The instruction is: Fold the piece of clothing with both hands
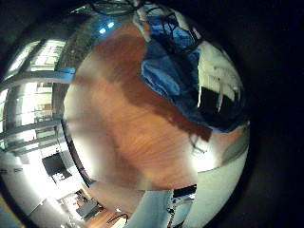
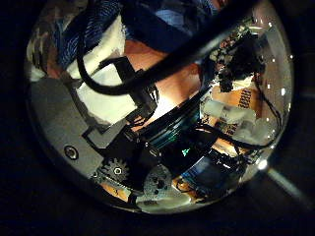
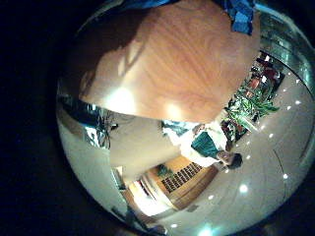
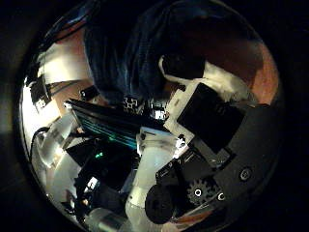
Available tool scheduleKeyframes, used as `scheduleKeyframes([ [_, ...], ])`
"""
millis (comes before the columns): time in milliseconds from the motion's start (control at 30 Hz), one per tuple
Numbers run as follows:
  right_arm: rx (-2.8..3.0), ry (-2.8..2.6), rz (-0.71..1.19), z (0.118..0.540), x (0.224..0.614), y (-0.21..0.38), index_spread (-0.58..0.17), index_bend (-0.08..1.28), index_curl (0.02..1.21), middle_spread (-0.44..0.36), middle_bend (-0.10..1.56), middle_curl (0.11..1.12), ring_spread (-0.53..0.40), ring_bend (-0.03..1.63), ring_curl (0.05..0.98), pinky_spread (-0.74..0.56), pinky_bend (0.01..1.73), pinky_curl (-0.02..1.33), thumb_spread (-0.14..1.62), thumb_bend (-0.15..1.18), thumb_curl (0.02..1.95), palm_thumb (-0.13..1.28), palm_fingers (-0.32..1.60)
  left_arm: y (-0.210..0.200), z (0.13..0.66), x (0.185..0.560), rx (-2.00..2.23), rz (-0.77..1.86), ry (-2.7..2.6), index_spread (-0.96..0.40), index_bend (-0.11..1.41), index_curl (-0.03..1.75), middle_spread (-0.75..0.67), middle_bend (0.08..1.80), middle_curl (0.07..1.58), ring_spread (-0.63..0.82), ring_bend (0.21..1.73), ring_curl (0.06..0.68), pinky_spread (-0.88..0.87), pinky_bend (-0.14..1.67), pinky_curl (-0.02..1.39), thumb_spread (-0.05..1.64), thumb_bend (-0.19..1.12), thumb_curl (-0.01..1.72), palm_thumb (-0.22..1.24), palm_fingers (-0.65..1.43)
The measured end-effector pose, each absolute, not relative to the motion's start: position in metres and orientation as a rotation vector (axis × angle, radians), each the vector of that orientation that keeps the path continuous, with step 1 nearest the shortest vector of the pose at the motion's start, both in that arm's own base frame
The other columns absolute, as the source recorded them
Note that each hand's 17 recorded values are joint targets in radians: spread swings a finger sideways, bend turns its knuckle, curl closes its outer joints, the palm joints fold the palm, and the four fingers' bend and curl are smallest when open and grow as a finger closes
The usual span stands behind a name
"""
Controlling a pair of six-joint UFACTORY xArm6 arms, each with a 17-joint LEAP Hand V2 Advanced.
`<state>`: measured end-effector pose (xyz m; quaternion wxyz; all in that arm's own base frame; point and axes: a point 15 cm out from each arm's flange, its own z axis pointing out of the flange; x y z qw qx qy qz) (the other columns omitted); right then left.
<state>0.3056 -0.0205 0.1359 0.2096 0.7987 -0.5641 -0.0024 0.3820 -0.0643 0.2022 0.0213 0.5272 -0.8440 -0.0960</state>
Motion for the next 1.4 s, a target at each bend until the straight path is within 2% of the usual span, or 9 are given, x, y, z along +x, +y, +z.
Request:
scheduleKeyframes([
  [133, 2.237, -1.652, 0.042, 0.145, 0.316, -0.03, -0.436, 0.8, 0.61, -0.294, 0.96, 0.78, -0.303, 1.17, 0.59, -0.36, 1.2, 0.57, 0.96, -0.01, 0.5, 0.97, 1.23, -0.061, 0.206, 0.381, 1.634, -0.296, -2.614, -0.59, 0.87, 0.91, -0.42, 1.18, 0.78, -0.43, 1.33, 0.517, -0.64, 0.99, 0.79, 1.12, -0.02, 0.49, 0.61, 1.14],
  [367, 2.176, -1.763, 0.045, 0.168, 0.311, -0.062, -0.394, 0.92, 0.74, -0.239, 1.09, 0.85, -0.268, 1.27, 0.656, -0.29, 1.3, 0.65, 1.04, -0.01, 0.54, 0.99, 1.12, -0.055, 0.216, 0.368, 1.622, -0.288, -2.58, -0.6, 0.86, 0.91, -0.42, 1.18, 0.78, -0.43, 1.33, 0.516, -0.65, 0.99, 0.79, 1.12, -0.02, 0.49, 0.61, 1.14],
  [567, 2.173, -1.813, 0.037, 0.192, 0.303, -0.073, -0.37, 0.94, 0.8, -0.21, 1.14, 0.87, -0.256, 1.3, 0.69, -0.25, 1.33, 0.69, 1.07, -0.01, 0.56, 0.99, 1.08, -0.046, 0.222, 0.362, 1.619, -0.302, -2.565, -0.6, 0.86, 0.92, -0.42, 1.18, 0.77, -0.43, 1.33, 0.514, -0.65, 0.98, 0.79, 1.12, -0.02, 0.49, 0.61, 1.14],
  [967, 2.337, -1.882, -0.09, 0.262, 0.291, -0.037, -0.354, 0.93, 0.89, -0.18, 1.17, 0.88, -0.243, 1.32, 0.718, -0.23, 1.32, 0.74, 1.09, -0.01, 0.59, 0.98, 1.07, -0.035, 0.245, 0.331, 1.563, -0.337, -2.548, -0.6, 0.85, 0.92, -0.42, 1.18, 0.77, -0.43, 1.33, 0.513, -0.65, 0.98, 0.8, 1.13, -0.02, 0.49, 0.61, 1.14],
  [1233, 2.395, -1.933, 0.0, 0.323, 0.299, -0.031, -0.353, 0.91, 0.92, -0.172, 1.19, 0.87, -0.242, 1.32, 0.729, -0.23, 1.3, 0.76, 1.09, -0.01, 0.6, 0.99, 1.07, -0.034, 0.283, 0.309, 1.558, -0.312, -2.561, -0.6, 0.85, 0.93, -0.43, 1.17, 0.77, -0.43, 1.33, 0.512, -0.65, 0.98, 0.8, 1.13, -0.02, 0.48, 0.61, 1.15],
  [1400, 2.423, -1.959, 0.086, 0.362, 0.317, -0.029, -0.351, 0.91, 0.94, -0.168, 1.19, 0.87, -0.24, 1.32, 0.731, -0.23, 1.28, 0.78, 1.08, -0.01, 0.61, 1.0, 1.07, -0.03, 0.314, 0.323, 1.607, -0.265, -2.588, -0.61, 0.86, 0.93, -0.43, 1.18, 0.77, -0.43, 1.32, 0.511, -0.65, 0.99, 0.79, 1.14, -0.02, 0.48, 0.61, 1.17],
])
